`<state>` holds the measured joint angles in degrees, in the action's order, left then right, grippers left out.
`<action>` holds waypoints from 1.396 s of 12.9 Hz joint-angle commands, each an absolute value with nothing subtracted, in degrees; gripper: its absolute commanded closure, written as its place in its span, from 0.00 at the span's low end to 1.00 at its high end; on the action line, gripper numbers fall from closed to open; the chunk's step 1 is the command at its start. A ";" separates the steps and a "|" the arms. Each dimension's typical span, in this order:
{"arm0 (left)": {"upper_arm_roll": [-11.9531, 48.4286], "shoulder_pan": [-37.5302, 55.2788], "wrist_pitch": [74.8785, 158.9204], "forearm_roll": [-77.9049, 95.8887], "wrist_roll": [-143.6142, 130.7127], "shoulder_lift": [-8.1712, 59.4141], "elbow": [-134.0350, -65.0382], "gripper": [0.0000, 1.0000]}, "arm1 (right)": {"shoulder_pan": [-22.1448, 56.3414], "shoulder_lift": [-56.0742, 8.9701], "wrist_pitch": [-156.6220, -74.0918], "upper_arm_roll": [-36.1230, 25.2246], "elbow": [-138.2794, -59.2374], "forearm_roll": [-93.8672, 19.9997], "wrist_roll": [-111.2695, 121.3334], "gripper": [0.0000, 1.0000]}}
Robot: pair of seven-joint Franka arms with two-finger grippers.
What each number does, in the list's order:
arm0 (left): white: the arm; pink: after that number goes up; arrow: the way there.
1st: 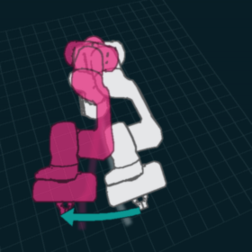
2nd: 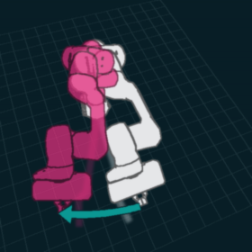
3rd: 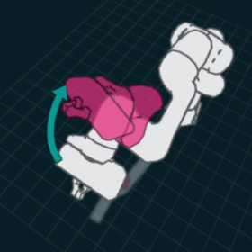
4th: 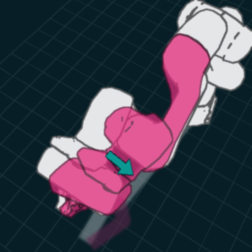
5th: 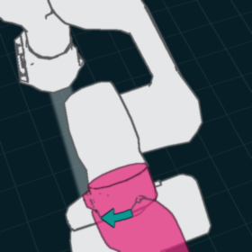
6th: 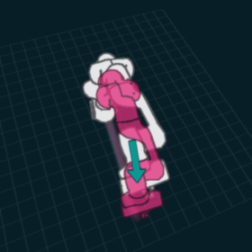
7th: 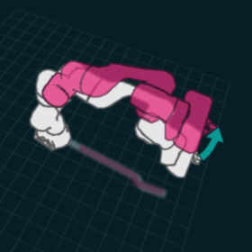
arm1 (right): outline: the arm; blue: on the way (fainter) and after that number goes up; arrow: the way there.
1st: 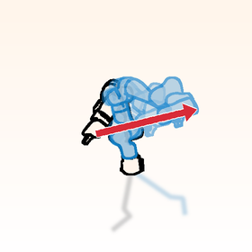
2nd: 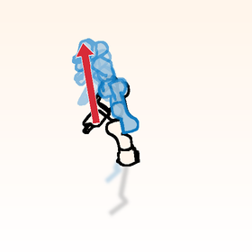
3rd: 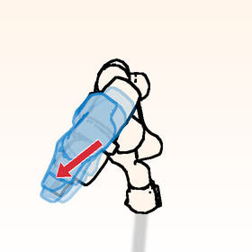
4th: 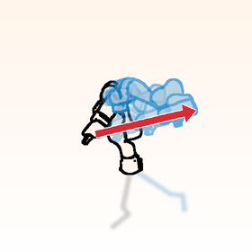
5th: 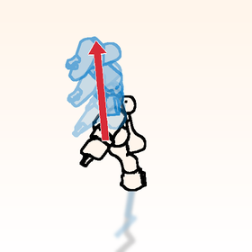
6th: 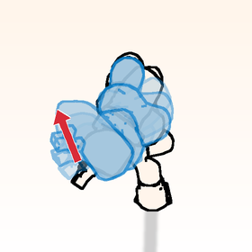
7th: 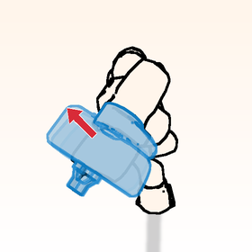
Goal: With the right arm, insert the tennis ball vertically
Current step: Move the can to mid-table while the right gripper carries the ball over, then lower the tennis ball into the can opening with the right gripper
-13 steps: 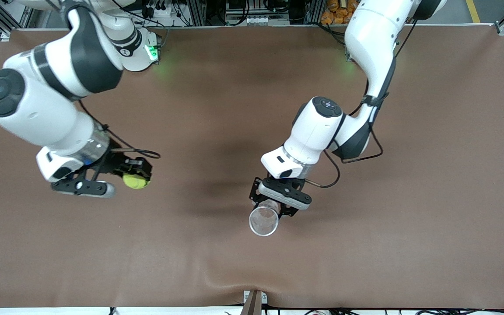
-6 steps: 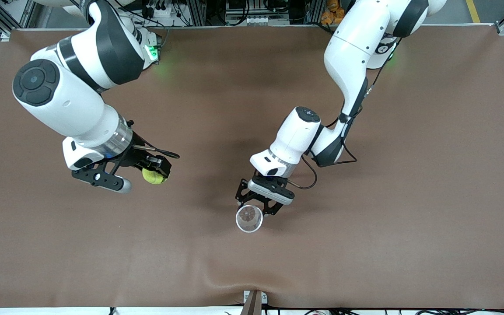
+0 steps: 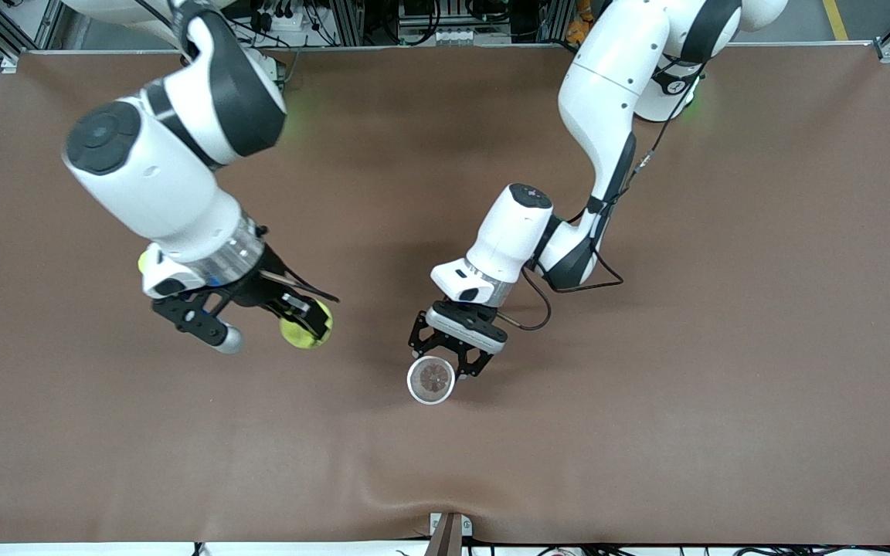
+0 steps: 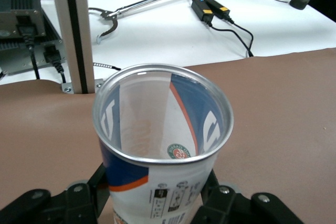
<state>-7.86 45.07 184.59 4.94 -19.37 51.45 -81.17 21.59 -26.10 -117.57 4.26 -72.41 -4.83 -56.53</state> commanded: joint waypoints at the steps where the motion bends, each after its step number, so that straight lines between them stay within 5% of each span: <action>1: -9.32 46.23 189.66 5.80 -19.95 54.31 -80.07 0.29 | 23.55 -30.75 -121.36 4.13 -66.46 -5.45 -65.98 1.00; 8: -11.33 48.42 192.74 5.80 -19.60 55.90 -79.98 0.28 | 24.61 -36.03 -137.26 4.04 -66.27 -5.80 -74.43 1.00; 18: -12.04 48.69 193.01 5.89 -19.60 57.30 -79.89 0.27 | 28.12 -41.39 -140.10 4.04 -66.97 -5.80 -75.15 1.00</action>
